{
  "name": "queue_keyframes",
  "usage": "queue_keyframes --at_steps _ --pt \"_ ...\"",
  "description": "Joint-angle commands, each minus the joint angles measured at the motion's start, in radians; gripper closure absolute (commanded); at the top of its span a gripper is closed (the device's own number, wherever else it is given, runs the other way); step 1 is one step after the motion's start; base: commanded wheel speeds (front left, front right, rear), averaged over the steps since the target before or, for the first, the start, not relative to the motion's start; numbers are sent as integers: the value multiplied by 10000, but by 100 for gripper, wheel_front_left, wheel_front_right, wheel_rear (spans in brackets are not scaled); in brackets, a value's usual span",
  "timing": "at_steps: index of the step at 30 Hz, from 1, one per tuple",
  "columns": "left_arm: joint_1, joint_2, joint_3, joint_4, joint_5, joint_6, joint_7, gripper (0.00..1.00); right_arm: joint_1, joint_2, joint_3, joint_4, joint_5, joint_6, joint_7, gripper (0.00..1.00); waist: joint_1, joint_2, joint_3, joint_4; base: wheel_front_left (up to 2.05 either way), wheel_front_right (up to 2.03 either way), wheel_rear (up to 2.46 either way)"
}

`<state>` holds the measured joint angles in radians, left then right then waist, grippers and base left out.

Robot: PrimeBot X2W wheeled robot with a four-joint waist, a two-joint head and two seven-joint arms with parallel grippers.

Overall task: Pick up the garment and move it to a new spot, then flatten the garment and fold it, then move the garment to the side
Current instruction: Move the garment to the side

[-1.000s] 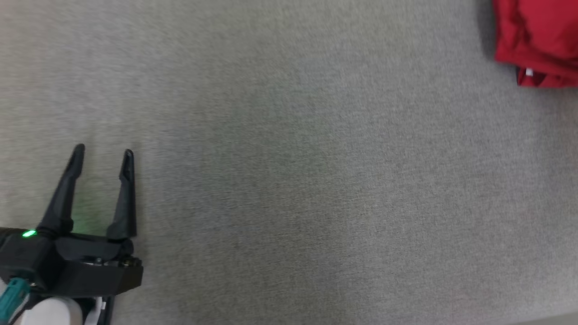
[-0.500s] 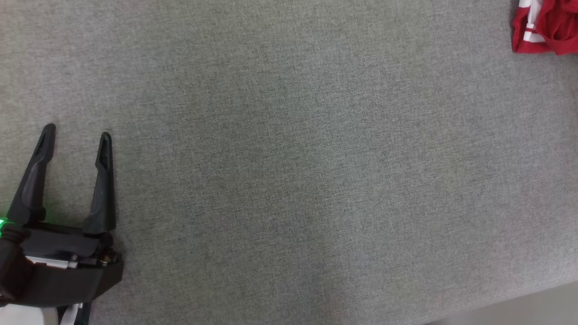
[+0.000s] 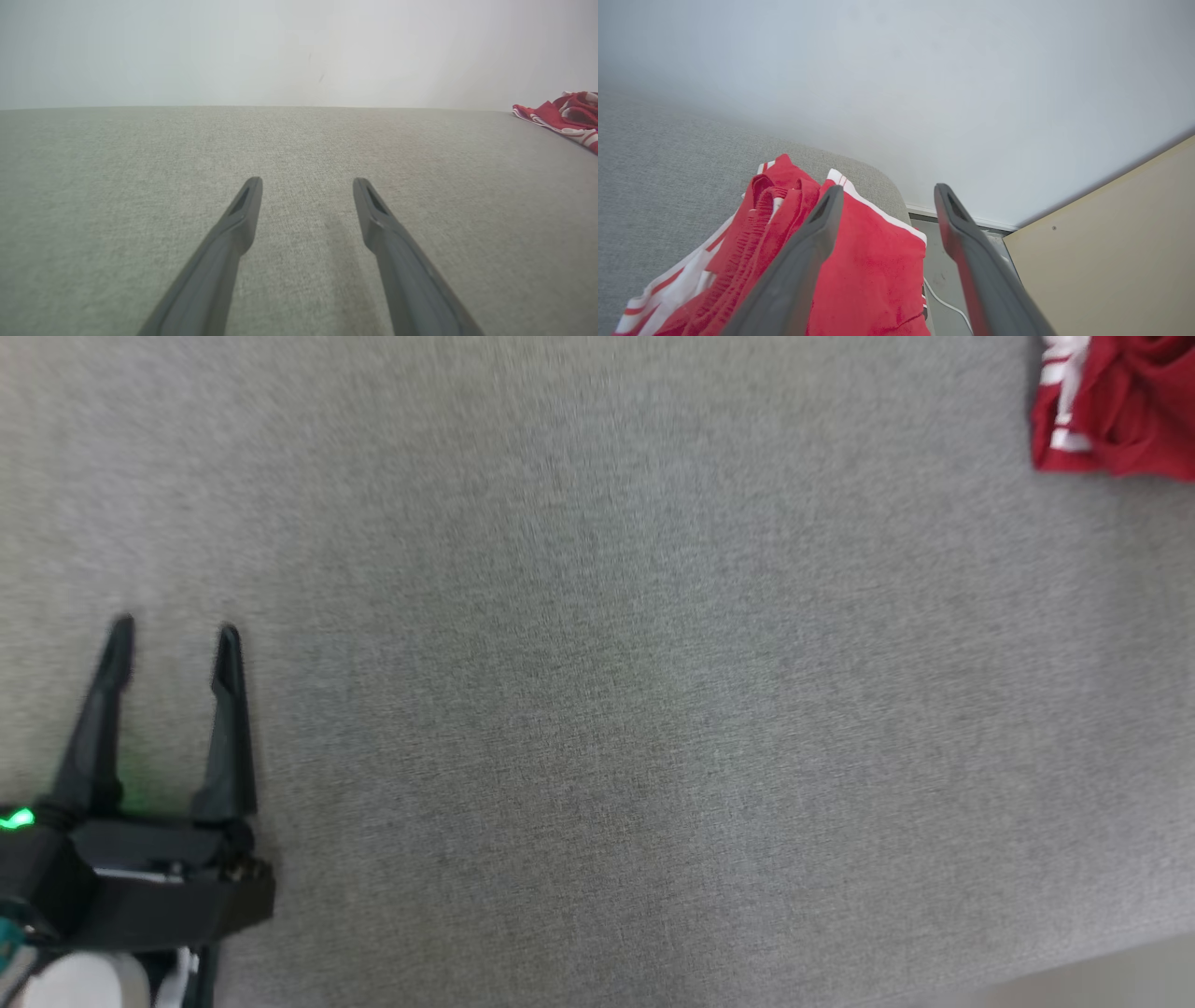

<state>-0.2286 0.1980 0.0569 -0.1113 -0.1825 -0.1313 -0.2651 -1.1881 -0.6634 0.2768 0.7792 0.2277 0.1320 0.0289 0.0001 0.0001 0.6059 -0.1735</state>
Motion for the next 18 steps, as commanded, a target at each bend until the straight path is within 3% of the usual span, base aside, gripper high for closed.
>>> queue_keyframes --at_steps 1,10,18 --pt "363 -142 71 251 -37 30 18 0 373 191 -5 -105 -70 -31 -340 0 -1 -1 -948 268 0 0 0" --pt "1421 -663 705 886 32 48 15 0 2264 1734 -185 -1098 212 -32 -2149 0 -1 -1 -3094 633 0 0 0" --pt "2117 -991 887 1388 115 46 16 0 4982 3150 -694 -2507 205 -32 -2658 0 -1 -1 -4468 1083 0 0 0"
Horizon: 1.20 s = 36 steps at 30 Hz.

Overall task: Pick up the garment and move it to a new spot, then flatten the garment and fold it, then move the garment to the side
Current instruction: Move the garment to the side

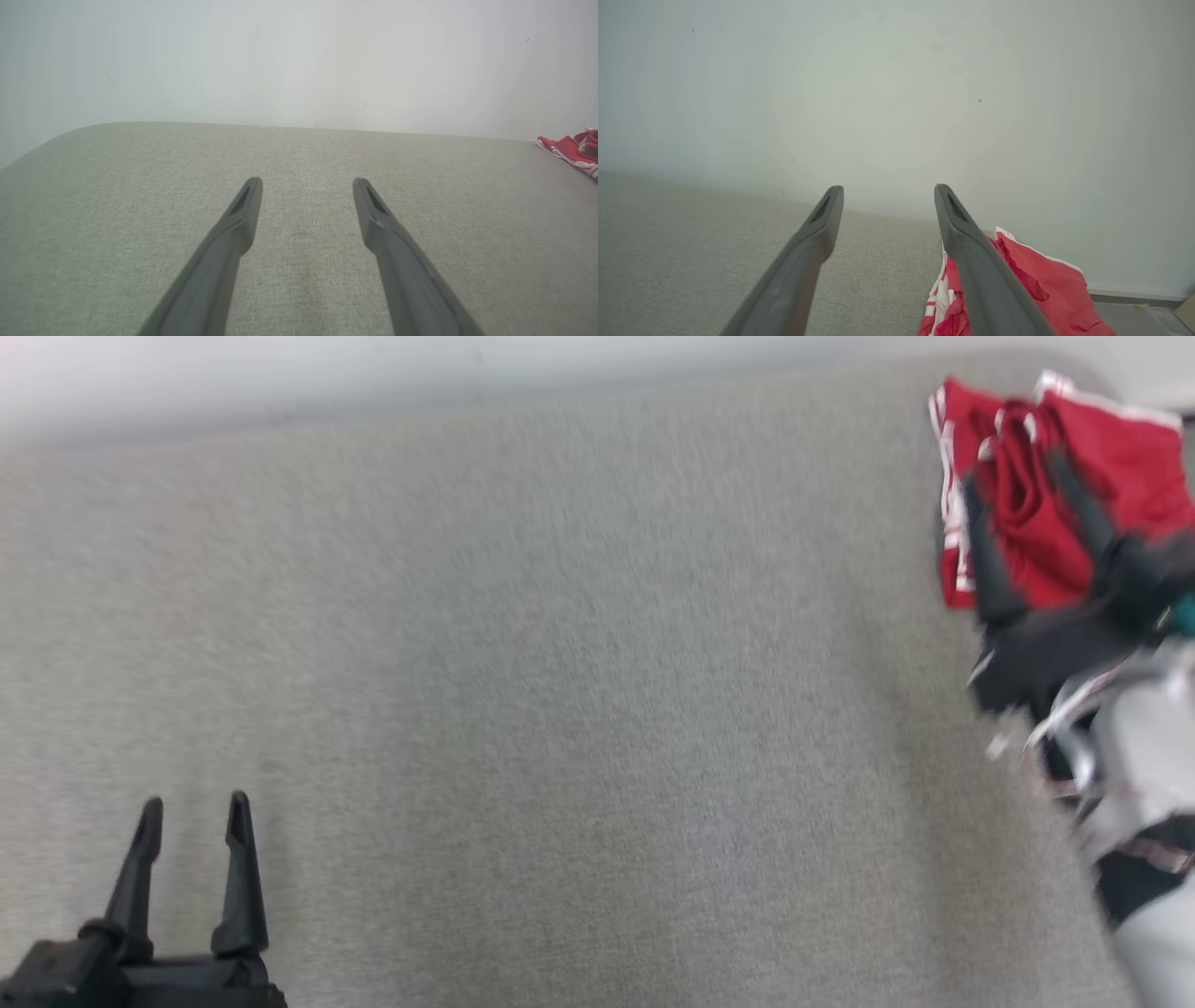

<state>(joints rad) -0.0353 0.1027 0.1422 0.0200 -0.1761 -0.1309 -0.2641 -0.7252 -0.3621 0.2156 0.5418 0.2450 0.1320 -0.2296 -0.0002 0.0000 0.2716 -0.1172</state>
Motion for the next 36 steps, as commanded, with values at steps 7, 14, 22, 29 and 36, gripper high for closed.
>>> queue_keyframes --at_steps 7,14,22,29,36 --pt "505 -171 -10 331 141 35 7 0 2463 1016 -595 -1211 145 -32 -151 0 2 0 -1693 752 0 0 0" --pt "705 -239 13 519 227 29 5 0 4448 1806 -875 -2173 132 -32 -80 0 2 0 -2019 906 0 0 0" --pt "886 -291 11 735 287 25 7 0 6199 2471 -1207 -3069 -228 -32 -22 0 2 0 -2405 1044 0 0 0" --pt "1115 -333 62 765 247 24 7 0 7139 2781 -1437 -3543 -399 -32 9 0 2 0 -2730 1035 0 0 0" --pt "1249 -339 7 802 331 21 7 0 7289 2874 -1429 -3726 -507 -32 75 0 2 0 -2849 1004 0 0 0"
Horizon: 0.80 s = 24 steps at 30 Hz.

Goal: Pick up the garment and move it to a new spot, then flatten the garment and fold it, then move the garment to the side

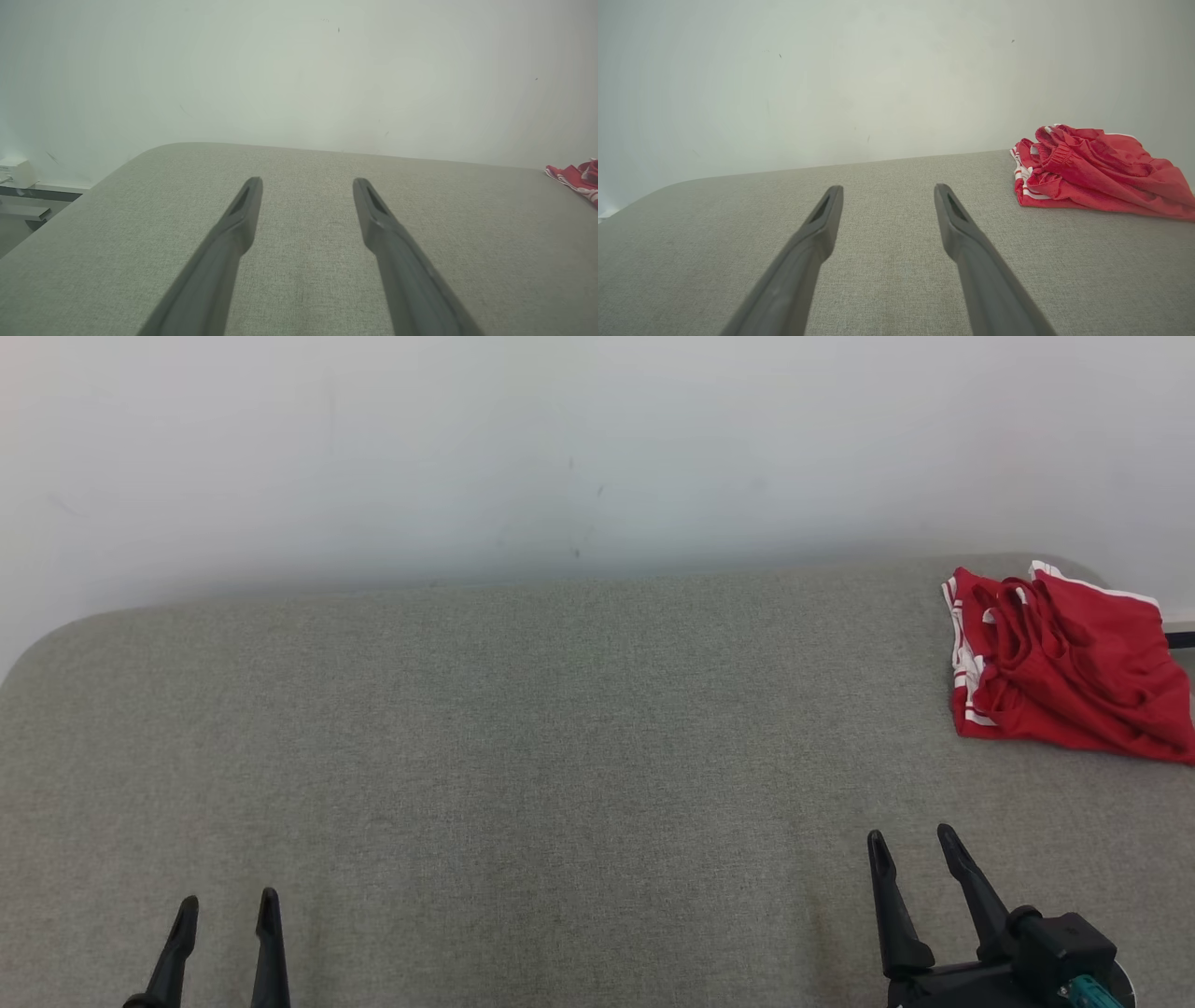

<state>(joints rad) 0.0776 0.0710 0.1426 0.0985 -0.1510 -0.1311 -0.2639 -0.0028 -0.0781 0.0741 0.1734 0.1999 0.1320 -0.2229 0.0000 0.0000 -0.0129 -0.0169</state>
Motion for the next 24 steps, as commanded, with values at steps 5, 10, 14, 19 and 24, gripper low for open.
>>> queue_keyframes --at_steps 5,10,14,19,24 --pt "94 -34 77 23 163 61 5 0 132 71 -45 -108 -104 -32 24 0 0 0 -23 17 0 0 0" --pt "102 -79 46 378 41 76 23 100 197 56 15 229 -36 0 43 100 0 0 -25 17 0 0 0" --pt "-62 -83 117 511 -542 74 253 100 168 53 -29 215 583 -1 148 100 0 0 -21 21 0 0 0" --pt "-207 -92 72 572 -1747 67 549 100 47 19 -135 264 1790 -2 383 100 0 0 -12 28 0 0 0" --pt "-305 -99 15 601 -2685 62 752 100 -46 2 -219 299 2714 -3 564 100 0 0 -4 34 0 0 0"
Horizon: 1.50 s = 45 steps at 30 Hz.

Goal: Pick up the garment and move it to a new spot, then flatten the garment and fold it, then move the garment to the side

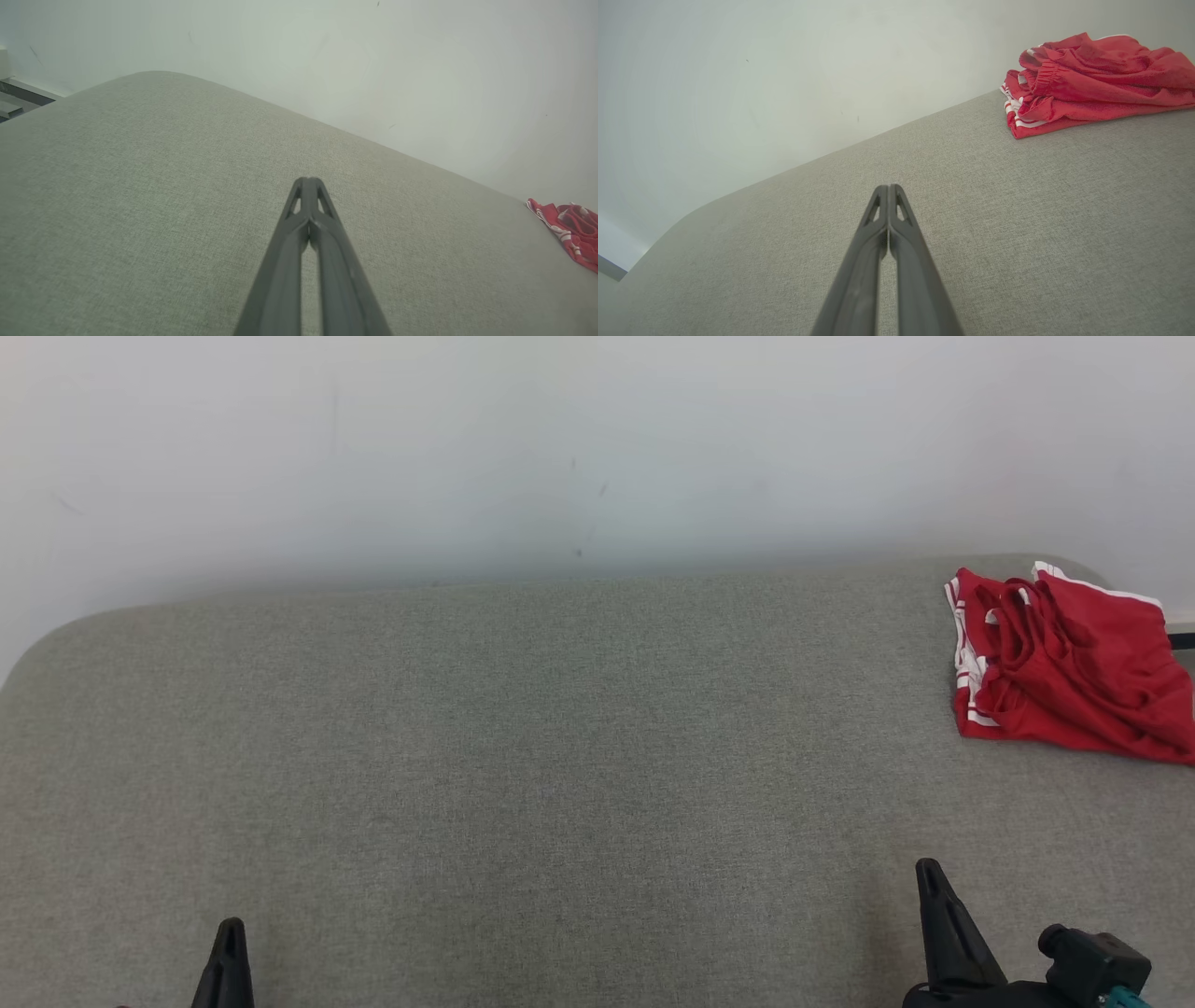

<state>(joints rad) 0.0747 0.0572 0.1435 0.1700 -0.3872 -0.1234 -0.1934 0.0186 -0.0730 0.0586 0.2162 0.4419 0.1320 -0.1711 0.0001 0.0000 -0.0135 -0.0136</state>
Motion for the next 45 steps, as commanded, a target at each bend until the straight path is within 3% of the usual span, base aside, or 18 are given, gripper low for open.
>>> queue_keyframes --at_steps 1,24,45 --pt "-296 37 -3 -106 -500 -16 90 100 -277 -52 -80 -123 473 -3 80 100 -1 0 3 2 0 0 0" --pt "-785 10 -109 130 -4103 -40 985 100 -593 -75 -452 -15 4017 -7 821 100 -1 0 37 30 0 0 0" --pt "-1133 -11 -161 314 -6588 -60 1628 100 -818 -52 -754 63 6432 -11 1366 100 -1 0 67 54 0 0 0"
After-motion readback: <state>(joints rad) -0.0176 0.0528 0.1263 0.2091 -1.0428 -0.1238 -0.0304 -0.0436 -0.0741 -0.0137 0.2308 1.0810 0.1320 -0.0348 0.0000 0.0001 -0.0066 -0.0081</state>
